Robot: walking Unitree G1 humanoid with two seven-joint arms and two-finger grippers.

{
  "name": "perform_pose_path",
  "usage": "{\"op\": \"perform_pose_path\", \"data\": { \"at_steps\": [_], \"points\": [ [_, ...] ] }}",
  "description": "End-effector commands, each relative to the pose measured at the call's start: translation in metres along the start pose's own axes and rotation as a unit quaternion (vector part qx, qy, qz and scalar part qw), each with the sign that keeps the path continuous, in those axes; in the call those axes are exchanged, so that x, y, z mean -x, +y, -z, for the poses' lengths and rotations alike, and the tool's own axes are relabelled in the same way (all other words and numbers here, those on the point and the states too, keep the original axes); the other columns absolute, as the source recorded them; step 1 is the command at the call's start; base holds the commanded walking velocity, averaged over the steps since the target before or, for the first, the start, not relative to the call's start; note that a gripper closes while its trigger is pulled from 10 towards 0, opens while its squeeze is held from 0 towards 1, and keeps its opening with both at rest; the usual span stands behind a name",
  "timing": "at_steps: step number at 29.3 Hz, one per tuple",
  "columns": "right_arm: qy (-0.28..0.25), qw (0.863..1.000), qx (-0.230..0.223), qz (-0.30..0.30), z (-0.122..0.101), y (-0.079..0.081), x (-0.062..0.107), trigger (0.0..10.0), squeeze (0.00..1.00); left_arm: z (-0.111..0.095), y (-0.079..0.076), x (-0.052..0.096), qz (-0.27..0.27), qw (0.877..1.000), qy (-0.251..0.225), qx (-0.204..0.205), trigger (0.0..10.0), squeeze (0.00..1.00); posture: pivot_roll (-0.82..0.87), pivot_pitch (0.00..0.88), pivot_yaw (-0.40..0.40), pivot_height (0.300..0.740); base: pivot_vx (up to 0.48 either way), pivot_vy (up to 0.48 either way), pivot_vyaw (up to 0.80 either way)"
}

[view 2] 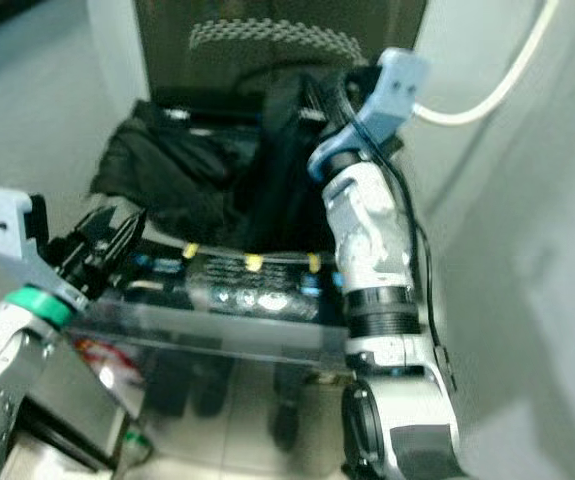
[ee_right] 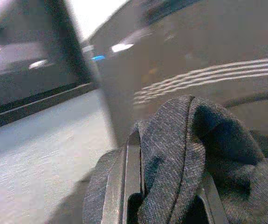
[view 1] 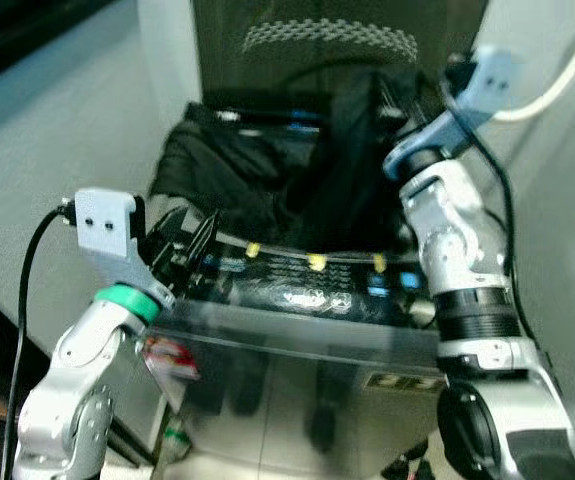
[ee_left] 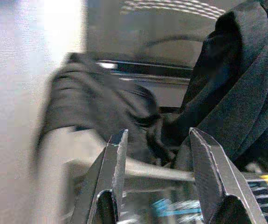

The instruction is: Clothes washing

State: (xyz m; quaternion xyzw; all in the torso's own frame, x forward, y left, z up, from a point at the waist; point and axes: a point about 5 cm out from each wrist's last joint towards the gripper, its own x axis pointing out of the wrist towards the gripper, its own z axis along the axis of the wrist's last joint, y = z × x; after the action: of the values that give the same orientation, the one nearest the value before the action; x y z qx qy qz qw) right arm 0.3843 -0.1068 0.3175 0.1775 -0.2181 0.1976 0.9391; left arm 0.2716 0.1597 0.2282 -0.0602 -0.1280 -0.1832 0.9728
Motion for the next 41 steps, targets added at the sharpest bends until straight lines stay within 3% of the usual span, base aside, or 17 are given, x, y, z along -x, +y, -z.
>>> {"op": "perform_pose_path", "data": {
  "at_steps": [1, 6, 8, 10, 12, 14, 16, 17, 19, 21, 23, 30, 33, 36, 38, 39, 41],
  "points": [
    [-0.021, 1.000, 0.004, -0.020, -0.014, 0.009, -0.007, 10.0, 0.00, 0.003, 0.000, 0.001, -0.003, 1.000, 0.004, 0.002, 10.0, 0.00, 0.11, 0.016, 0.024, 0.740, 0.000, 0.000, 0.00],
    [-0.012, 0.998, 0.022, -0.050, -0.026, 0.021, -0.032, 10.0, 0.00, 0.004, 0.000, 0.002, -0.008, 1.000, 0.004, 0.002, 10.0, 0.00, 0.11, 0.021, 0.020, 0.740, 0.000, 0.000, 0.00],
    [-0.037, 0.994, 0.095, -0.041, -0.064, 0.020, -0.052, 10.0, 0.00, 0.005, -0.001, 0.002, -0.005, 1.000, 0.008, 0.001, 10.0, 0.00, 0.11, 0.022, 0.020, 0.740, 0.000, 0.000, 0.00],
    [-0.037, 0.994, 0.095, -0.041, -0.064, 0.020, -0.052, 10.0, 0.00, 0.005, -0.001, 0.002, -0.005, 1.000, 0.008, 0.001, 10.0, 0.00, 0.11, 0.022, 0.020, 0.740, 0.000, 0.000, 0.00],
    [-0.054, 0.990, 0.123, -0.030, -0.082, 0.017, -0.058, 10.0, 0.00, 0.005, -0.002, 0.002, -0.003, 1.000, 0.009, 0.001, 10.0, 0.00, 0.11, 0.022, 0.020, 0.740, 0.000, 0.000, 0.00],
    [-0.134, 0.975, 0.166, 0.057, -0.161, -0.009, -0.057, 10.0, 0.00, 0.005, -0.004, 0.003, 0.007, 1.000, 0.012, 0.000, 10.0, 0.00, 0.12, 0.025, 0.017, 0.740, 0.000, 0.000, 0.00],
    [-0.147, 0.962, 0.214, 0.089, -0.203, -0.026, -0.047, 10.0, 0.00, 0.004, -0.005, 0.005, 0.013, 1.000, 0.014, 0.000, 10.0, 0.00, 0.13, 0.027, 0.025, 0.740, 0.000, 0.000, 0.00],
    [-0.094, 0.959, 0.261, 0.057, -0.199, -0.031, -0.046, 10.0, 0.00, 0.004, -0.005, 0.005, 0.017, 1.000, 0.015, -0.001, 10.0, 0.00, 0.13, 0.027, 0.025, 0.740, 0.000, 0.000, 0.00],
    [-0.051, 0.956, 0.288, 0.032, -0.193, -0.034, -0.045, 10.0, 0.00, 0.004, -0.005, 0.004, 0.019, 1.000, 0.016, -0.001, 10.0, 0.00, 0.13, 0.027, 0.025, 0.740, 0.000, 0.000, 0.00],
    [0.036, 0.932, 0.358, 0.033, -0.182, -0.055, -0.035, 10.0, 0.00, 0.004, -0.007, 0.003, 0.031, 0.999, 0.019, -0.003, 10.0, 0.00, 0.12, 0.028, 0.041, 0.740, 0.000, 0.000, 0.00],
    [0.063, 0.923, 0.379, 0.028, -0.179, -0.063, -0.031, 10.0, 0.00, 0.004, -0.007, 0.002, 0.035, 0.999, 0.020, -0.003, 10.0, 0.00, 0.12, 0.029, 0.048, 0.740, 0.000, 0.000, 0.00],
    [0.102, 0.930, 0.348, -0.060, -0.168, -0.062, -0.028, 10.0, 0.00, 0.003, -0.008, -0.001, 0.045, 0.999, 0.021, -0.003, 10.0, 0.00, 0.12, 0.027, 0.068, 0.740, 0.000, 0.000, 0.00],
    [0.118, 0.935, 0.296, -0.154, -0.149, -0.043, -0.034, 10.0, 0.00, 0.002, -0.008, -0.003, 0.049, 0.999, 0.022, -0.004, 10.0, 0.00, 0.12, 0.024, 0.072, 0.740, 0.000, 0.000, 0.00],
    [0.157, 0.920, 0.301, -0.197, -0.130, -0.037, -0.035, 10.0, 0.00, 0.002, -0.008, -0.004, 0.052, 0.998, 0.023, -0.006, 10.0, 0.00, 0.12, 0.022, 0.072, 0.740, 0.000, 0.000, 0.00],
    [0.218, 0.892, 0.330, -0.220, -0.100, -0.038, -0.032, 10.0, 0.00, 0.003, -0.008, -0.003, 0.057, 0.998, 0.030, -0.008, 10.0, 0.00, 0.13, 0.023, 0.070, 0.740, 0.000, 0.000, 0.00],
    [0.218, 0.892, 0.330, -0.220, -0.100, -0.038, -0.032, 10.0, 0.00, 0.003, -0.008, -0.003, 0.057, 0.998, 0.030, -0.008, 10.0, 0.00, 0.13, 0.023, 0.070, 0.740, 0.000, 0.000, 0.00],
    [0.293, 0.853, 0.370, -0.222, -0.067, -0.049, -0.022, 10.0, 0.00, 0.006, -0.009, 0.000, 0.070, 0.996, 0.050, -0.016, 10.0, 0.00, 0.13, 0.023, 0.070, 0.740, 0.000, 0.000, 0.00]
  ]
}}
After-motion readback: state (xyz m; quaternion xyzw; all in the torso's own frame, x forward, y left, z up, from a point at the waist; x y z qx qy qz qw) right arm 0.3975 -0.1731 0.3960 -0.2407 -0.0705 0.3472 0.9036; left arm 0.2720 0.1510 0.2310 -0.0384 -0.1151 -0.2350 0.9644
